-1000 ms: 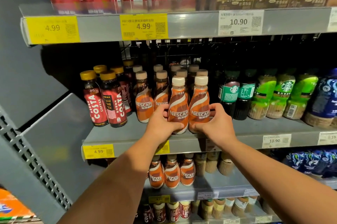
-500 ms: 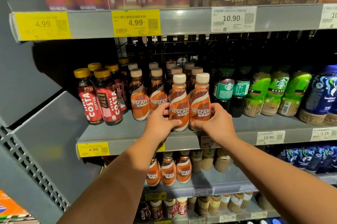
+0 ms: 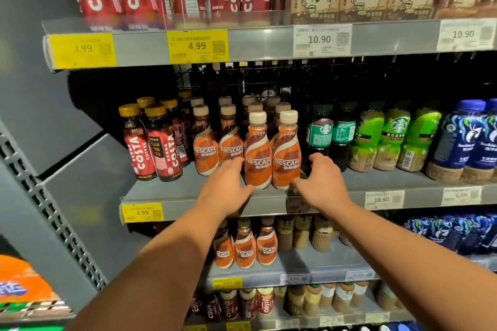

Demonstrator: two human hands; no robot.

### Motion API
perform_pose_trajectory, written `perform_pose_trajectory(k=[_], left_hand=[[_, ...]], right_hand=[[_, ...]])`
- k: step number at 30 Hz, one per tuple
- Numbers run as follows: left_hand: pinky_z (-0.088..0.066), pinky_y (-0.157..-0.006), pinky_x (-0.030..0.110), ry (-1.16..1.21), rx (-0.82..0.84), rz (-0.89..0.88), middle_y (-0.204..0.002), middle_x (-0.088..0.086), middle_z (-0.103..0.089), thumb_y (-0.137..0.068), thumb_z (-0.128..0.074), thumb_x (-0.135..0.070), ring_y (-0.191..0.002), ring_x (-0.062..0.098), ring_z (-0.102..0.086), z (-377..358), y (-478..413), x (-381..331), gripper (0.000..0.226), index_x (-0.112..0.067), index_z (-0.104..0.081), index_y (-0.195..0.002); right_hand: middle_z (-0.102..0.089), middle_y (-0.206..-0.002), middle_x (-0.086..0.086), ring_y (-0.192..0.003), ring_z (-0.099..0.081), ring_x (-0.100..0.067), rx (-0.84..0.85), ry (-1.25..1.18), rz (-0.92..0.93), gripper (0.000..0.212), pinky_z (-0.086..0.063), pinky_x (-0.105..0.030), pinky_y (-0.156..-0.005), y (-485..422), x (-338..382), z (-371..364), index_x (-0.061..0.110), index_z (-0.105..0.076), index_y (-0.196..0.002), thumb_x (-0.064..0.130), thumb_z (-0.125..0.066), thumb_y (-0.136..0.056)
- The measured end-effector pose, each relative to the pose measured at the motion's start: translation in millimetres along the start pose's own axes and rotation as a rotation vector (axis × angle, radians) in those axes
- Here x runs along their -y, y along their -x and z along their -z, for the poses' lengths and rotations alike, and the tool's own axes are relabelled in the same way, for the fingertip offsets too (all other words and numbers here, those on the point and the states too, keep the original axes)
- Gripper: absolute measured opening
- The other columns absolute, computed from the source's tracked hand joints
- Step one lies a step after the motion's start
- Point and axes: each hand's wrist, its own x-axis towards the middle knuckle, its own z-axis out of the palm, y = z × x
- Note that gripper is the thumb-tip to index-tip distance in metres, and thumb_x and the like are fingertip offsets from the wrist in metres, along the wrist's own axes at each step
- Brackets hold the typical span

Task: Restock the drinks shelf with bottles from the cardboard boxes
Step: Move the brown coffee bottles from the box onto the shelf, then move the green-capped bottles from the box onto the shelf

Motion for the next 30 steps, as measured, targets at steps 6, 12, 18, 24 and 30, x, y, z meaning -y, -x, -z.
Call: perform_pose_trajectory(k=[6, 12, 18, 24, 30], left_hand=[[-0.046, -0.095, 0.039, -0.249, -0.018, -0.032, -0.127, 0.003, -0.056, -0.092, -0.054, -0.032, -0.117, 0.023, -0.051, 17, 30, -25, 0.037, -0.016, -0.054, -0.126], [-0.046, -0.081, 0.036, -0.368, 0.010, -0.027, -0.116, 0.007, -0.060, -0.091, -0.051, -0.031, -0.109, 0.026, -0.054, 20, 62, -38, 0.029, -0.015, -0.060, -0.114], [-0.047, -0.081, 0.038, -0.373, 0.060, -0.030, -0.116, 0.007, -0.061, -0.091, -0.052, -0.036, -0.108, 0.028, -0.056, 26, 101, -29, 0.031, -0.016, -0.061, -0.114], [-0.048, -0.079, 0.037, -0.383, 0.165, -0.052, -0.111, 0.005, -0.064, -0.090, -0.052, -0.034, -0.106, 0.029, -0.058, 14, 165, 4, 0.028, -0.018, -0.064, -0.110], [-0.046, -0.077, 0.036, -0.357, 0.254, -0.042, -0.110, 0.005, -0.063, -0.091, -0.051, -0.034, -0.104, 0.028, -0.058, -14, 209, 41, 0.026, -0.018, -0.063, -0.108]], right_hand=[[-0.058, -0.111, -0.012, -0.104, -0.055, -0.033, 0.117, 0.303, 0.132, 0.035, -0.045, -0.037, -0.078, 16, 9, 30, 0.009, -0.056, -0.107, 0.038, -0.053, -0.088], [-0.064, -0.109, -0.011, -0.100, -0.060, -0.032, 0.298, 0.413, 0.193, 0.031, -0.051, -0.037, -0.079, 47, 18, 38, 0.012, -0.059, -0.103, 0.035, -0.054, -0.083], [-0.063, -0.101, -0.012, -0.093, -0.059, -0.032, 0.330, 0.403, 0.153, 0.017, -0.048, -0.035, -0.072, 95, 29, 40, 0.017, -0.051, -0.088, 0.033, -0.055, -0.084], [-0.053, -0.082, -0.009, -0.077, -0.051, -0.030, 0.387, 0.393, 0.061, 0.023, -0.043, -0.031, -0.068, 172, 42, 13, 0.013, -0.048, -0.073, 0.031, -0.053, -0.087], [-0.050, -0.076, -0.007, -0.076, -0.051, -0.030, 0.491, 0.408, 0.026, 0.024, -0.042, -0.031, -0.066, 226, 42, -28, 0.012, -0.045, -0.068, 0.025, -0.053, -0.086]])
